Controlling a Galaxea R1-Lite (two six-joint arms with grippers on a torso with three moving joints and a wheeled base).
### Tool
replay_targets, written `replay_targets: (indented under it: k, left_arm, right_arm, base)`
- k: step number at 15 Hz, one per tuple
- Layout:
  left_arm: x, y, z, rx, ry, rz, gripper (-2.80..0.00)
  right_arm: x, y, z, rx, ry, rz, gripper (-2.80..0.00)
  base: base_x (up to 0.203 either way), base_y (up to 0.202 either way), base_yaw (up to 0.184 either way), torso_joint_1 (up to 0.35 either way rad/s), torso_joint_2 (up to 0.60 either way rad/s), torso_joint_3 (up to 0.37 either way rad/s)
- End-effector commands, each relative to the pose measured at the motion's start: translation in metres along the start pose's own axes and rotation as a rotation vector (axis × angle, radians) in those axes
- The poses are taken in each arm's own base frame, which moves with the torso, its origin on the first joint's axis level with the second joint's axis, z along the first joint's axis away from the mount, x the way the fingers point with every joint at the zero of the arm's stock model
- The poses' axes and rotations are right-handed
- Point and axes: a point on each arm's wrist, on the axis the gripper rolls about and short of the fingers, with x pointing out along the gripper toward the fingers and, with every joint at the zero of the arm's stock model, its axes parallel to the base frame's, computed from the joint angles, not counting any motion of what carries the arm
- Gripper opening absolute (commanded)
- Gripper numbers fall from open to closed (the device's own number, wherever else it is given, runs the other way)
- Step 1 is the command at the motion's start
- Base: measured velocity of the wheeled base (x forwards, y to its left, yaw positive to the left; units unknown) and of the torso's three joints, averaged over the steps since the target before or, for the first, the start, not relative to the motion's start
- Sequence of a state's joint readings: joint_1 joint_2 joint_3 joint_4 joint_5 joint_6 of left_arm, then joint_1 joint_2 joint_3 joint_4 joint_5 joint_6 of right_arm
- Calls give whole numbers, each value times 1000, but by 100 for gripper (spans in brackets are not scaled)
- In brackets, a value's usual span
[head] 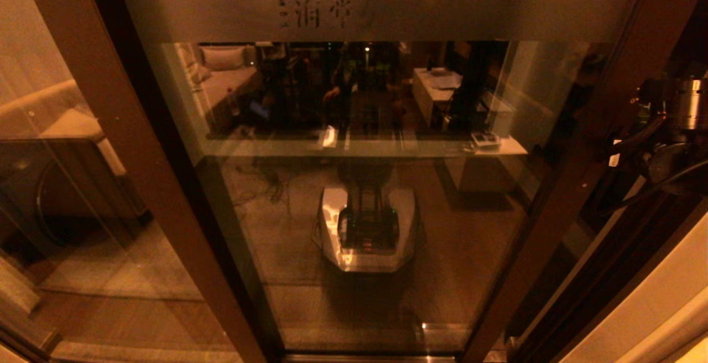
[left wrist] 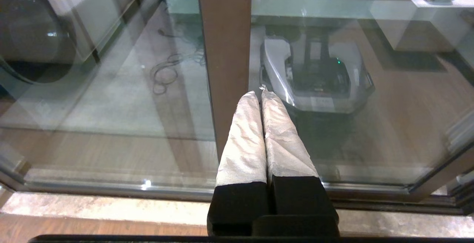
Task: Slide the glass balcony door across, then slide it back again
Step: Close the slid door
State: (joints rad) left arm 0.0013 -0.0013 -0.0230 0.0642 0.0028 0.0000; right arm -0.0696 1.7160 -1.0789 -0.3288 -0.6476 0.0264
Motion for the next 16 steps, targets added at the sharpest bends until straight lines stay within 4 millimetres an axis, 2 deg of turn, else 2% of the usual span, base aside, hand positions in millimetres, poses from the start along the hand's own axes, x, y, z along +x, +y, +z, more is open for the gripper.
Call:
replay_targets:
  k: [1, 9, 16]
  left_arm:
    - [0, 0, 0, 0, 0, 1, -280]
    - [0, 0, 0, 0, 0, 1, -280]
    - [0, 0, 0, 0, 0, 1, -280]
  right_arm:
    - [2, -1, -1, 2, 1, -2, 0]
    - [18, -11, -1, -5, -12, -46, 0]
    - [22, -16, -1, -8, -9, -62, 0]
  base:
    - [0, 0, 0, 0, 0, 0]
    - [0, 0, 0, 0, 0, 0]
    - [0, 0, 0, 0, 0, 0]
